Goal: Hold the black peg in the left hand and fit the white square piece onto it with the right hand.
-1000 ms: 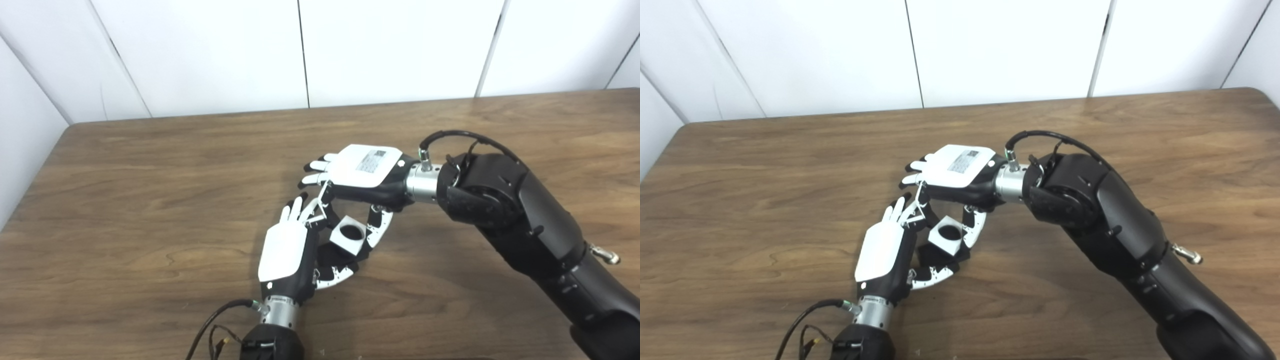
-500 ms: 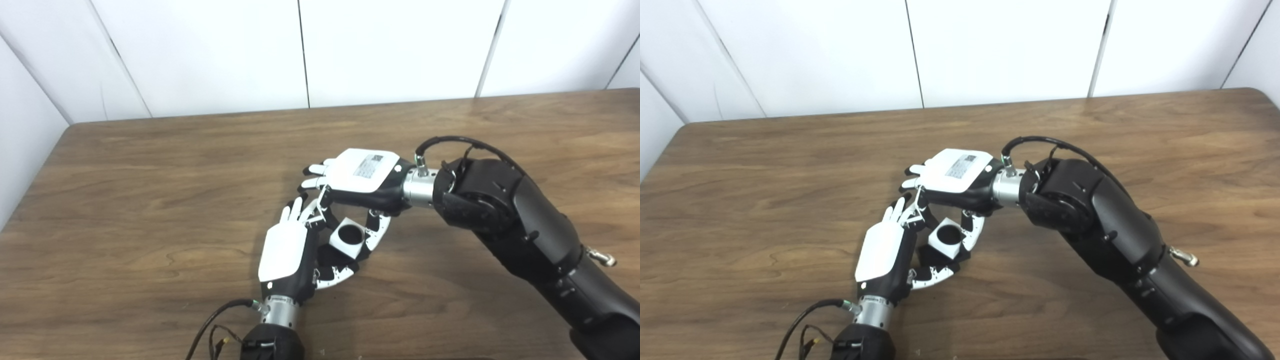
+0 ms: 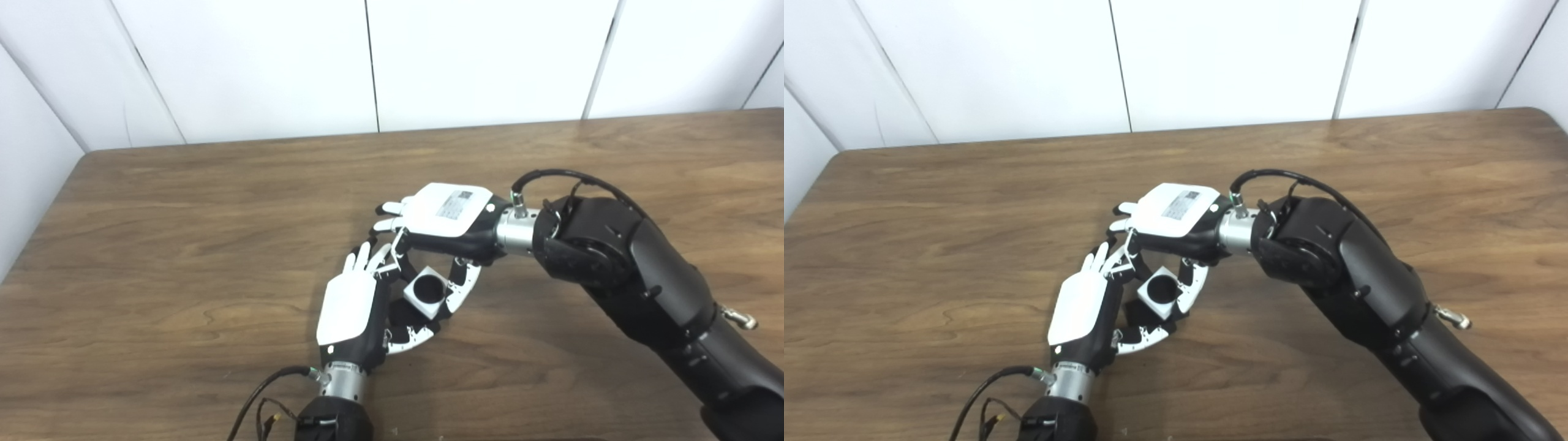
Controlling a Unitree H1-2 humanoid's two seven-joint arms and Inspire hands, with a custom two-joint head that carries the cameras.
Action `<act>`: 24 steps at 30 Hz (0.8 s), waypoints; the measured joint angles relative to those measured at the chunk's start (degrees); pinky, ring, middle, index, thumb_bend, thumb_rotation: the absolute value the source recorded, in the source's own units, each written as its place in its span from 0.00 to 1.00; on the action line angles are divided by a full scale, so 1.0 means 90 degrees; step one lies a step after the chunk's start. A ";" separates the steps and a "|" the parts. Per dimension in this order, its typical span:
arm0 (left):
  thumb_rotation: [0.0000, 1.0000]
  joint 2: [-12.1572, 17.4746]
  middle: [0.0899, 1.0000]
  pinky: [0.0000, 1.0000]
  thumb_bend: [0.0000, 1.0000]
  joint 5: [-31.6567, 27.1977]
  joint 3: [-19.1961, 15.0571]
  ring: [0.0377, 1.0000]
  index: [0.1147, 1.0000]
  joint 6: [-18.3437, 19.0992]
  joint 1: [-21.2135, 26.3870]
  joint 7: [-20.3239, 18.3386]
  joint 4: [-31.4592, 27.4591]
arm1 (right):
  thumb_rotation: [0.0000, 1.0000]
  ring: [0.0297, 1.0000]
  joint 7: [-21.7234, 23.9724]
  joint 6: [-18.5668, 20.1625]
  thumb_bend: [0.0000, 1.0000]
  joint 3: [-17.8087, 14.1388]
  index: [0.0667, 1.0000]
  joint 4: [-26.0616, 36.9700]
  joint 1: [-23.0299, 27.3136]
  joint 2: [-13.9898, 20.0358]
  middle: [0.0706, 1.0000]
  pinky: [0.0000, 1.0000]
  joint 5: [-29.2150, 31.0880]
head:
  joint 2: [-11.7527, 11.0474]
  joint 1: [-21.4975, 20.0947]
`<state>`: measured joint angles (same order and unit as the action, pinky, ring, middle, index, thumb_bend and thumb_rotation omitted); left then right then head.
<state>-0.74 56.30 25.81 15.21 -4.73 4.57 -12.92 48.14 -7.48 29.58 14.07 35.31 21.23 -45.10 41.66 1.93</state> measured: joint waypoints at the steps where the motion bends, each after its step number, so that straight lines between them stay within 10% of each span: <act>1: 0.19 0.0002 0.90 1.00 0.82 0.0000 -0.0002 1.00 0.66 0.0001 -0.0001 -0.0029 0.0002 | 0.30 1.00 0.0000 0.0000 0.89 -0.0011 0.58 -0.0029 -0.0027 0.0000 0.93 0.95 -0.0004 | 0.0000 0.0010; 24: 0.25 0.0041 0.92 1.00 0.88 0.0057 -0.0056 1.00 0.80 0.0064 -0.0002 -0.0339 0.0008 | 0.33 1.00 0.0001 0.0073 0.94 -0.0311 0.63 -0.0096 -0.0049 0.0002 0.93 0.92 0.0103 | -0.0020 0.0029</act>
<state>-0.37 56.81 25.30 15.79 -4.75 1.52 -12.84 48.14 -6.82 26.79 13.21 34.87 21.25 -44.18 41.48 2.20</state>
